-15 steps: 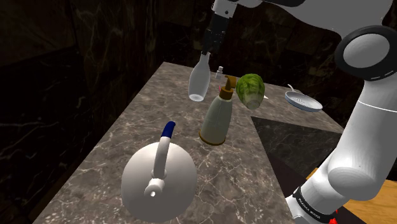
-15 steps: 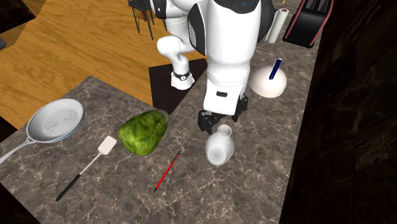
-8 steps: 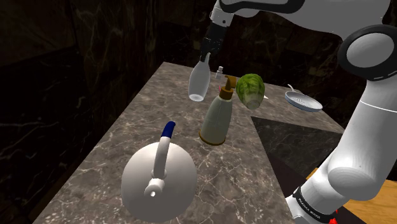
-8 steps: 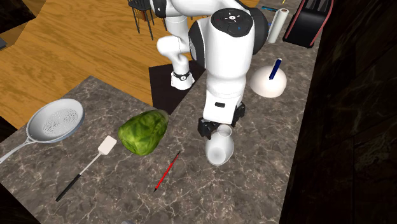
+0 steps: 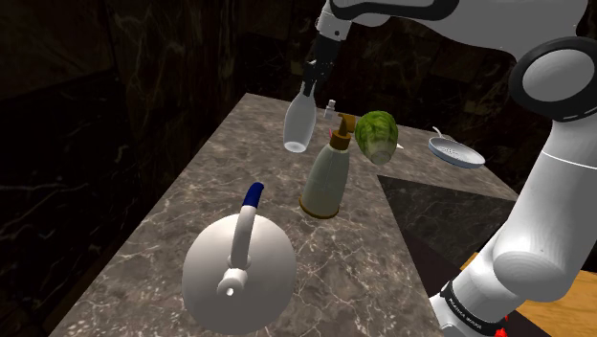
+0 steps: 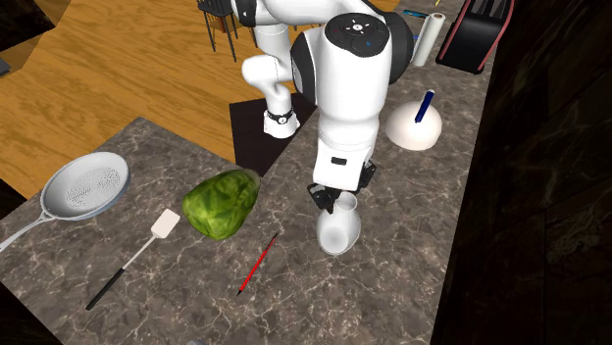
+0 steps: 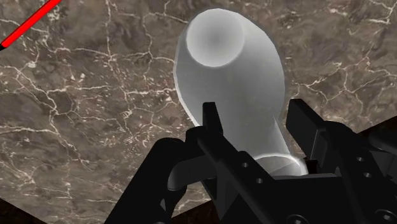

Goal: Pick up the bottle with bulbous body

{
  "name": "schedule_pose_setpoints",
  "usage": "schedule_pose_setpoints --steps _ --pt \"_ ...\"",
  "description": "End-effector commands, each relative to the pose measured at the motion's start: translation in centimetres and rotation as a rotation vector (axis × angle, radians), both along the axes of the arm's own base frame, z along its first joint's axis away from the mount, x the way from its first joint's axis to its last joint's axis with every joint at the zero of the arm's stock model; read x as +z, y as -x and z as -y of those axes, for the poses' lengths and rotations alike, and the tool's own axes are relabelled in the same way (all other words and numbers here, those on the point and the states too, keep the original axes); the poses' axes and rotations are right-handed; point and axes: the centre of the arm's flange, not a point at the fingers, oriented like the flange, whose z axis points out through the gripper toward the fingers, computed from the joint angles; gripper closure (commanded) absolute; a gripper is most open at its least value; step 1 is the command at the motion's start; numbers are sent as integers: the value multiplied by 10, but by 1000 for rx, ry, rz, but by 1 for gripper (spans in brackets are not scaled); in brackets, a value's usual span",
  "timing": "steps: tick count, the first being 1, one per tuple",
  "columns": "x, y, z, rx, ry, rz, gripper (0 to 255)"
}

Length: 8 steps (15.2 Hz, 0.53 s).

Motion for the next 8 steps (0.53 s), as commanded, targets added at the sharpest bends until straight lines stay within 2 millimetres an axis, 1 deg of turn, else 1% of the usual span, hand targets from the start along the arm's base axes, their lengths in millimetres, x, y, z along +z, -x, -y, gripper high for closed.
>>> schedule_pose_setpoints --steps 1,2,8 --pt "-1 0 0 0 0 -2 255" --pt "-1 0 0 0 0 -2 255" --pt "31 0 0 0 0 -2 255"
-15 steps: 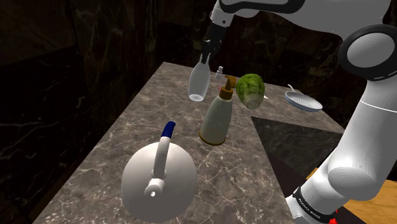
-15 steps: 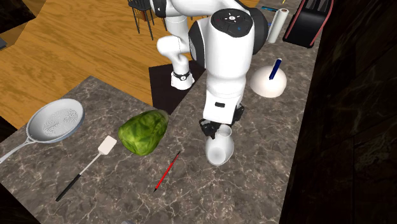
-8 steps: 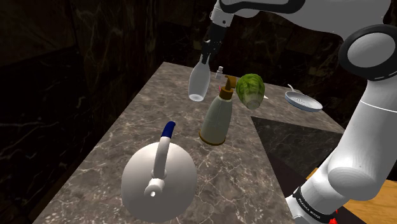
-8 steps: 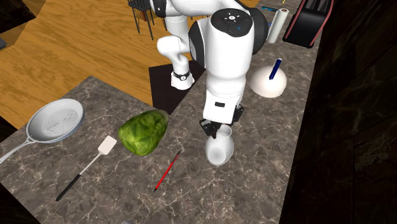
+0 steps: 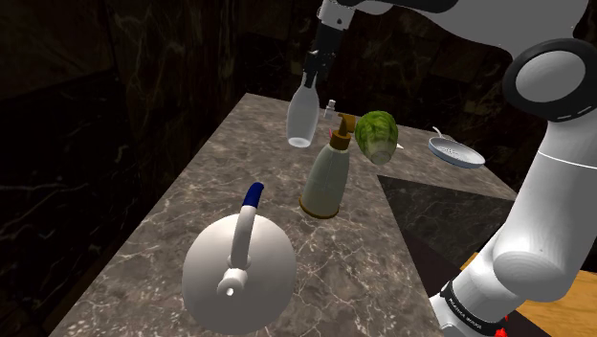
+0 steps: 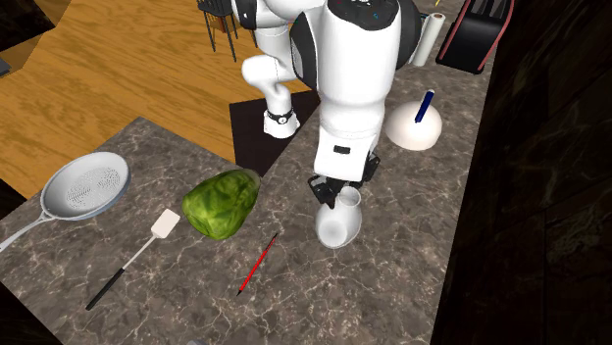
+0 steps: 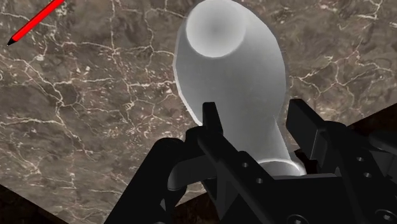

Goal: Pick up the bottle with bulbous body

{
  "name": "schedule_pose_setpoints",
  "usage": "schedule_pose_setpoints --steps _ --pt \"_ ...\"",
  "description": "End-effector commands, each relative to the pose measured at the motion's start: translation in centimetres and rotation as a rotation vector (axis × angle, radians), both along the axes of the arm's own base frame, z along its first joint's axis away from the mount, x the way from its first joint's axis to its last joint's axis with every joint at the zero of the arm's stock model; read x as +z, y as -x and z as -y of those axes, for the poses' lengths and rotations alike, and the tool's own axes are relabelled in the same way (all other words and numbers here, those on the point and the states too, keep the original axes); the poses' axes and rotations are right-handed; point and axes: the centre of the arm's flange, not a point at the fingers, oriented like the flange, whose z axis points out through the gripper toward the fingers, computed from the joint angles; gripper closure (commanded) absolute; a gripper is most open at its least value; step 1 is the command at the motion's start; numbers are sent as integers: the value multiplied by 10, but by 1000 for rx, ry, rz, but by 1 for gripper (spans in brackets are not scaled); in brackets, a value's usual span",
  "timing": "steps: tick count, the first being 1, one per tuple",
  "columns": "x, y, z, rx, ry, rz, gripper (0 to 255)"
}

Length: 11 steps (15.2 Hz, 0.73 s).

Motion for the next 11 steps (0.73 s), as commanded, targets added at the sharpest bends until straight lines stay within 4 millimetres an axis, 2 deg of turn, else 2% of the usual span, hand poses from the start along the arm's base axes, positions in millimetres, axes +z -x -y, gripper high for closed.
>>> schedule_pose_setpoints --steps 1,9,11 --pt "10 0 1 0 0 0 255" --pt "52 0 1 0 0 0 255" --pt "53 0 1 0 0 0 255"
